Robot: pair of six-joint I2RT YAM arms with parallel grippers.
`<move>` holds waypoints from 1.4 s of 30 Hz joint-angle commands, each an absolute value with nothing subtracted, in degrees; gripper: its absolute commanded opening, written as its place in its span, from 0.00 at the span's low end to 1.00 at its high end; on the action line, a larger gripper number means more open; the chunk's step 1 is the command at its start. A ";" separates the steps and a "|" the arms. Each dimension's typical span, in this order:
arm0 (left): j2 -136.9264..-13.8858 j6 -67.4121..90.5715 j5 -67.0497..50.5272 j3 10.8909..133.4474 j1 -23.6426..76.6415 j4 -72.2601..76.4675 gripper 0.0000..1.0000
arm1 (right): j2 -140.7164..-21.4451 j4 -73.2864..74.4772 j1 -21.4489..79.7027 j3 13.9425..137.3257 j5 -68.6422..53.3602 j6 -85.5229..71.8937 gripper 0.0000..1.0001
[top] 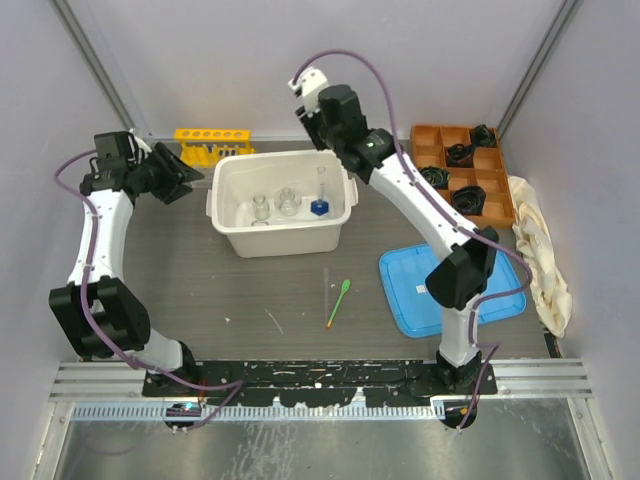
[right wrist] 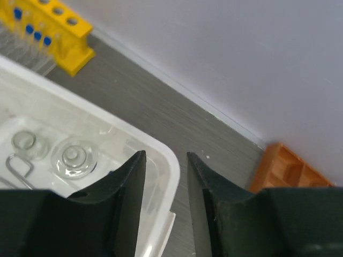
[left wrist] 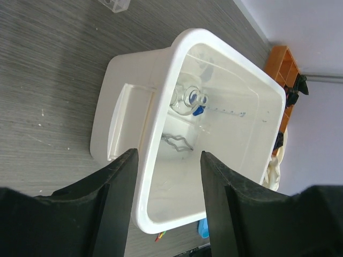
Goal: Organize the chemistry lab equipment
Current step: Pick up the chemistry item at the center of the board.
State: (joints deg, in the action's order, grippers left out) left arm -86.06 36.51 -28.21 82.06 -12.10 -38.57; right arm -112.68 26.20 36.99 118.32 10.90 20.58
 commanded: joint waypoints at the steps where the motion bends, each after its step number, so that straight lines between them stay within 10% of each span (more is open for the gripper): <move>1: -85.49 36.37 -27.23 83.63 -11.61 -37.58 0.52 | -103.90 36.71 36.82 125.53 26.92 1.65 0.38; 16: -95.84 44.22 -20.66 90.12 -11.07 -37.91 0.54 | -84.31 62.84 38.32 95.02 13.82 -33.26 0.38; 42: -73.75 40.22 -12.67 65.49 -10.11 -29.25 0.55 | -67.55 36.58 53.53 51.75 29.92 -54.99 0.46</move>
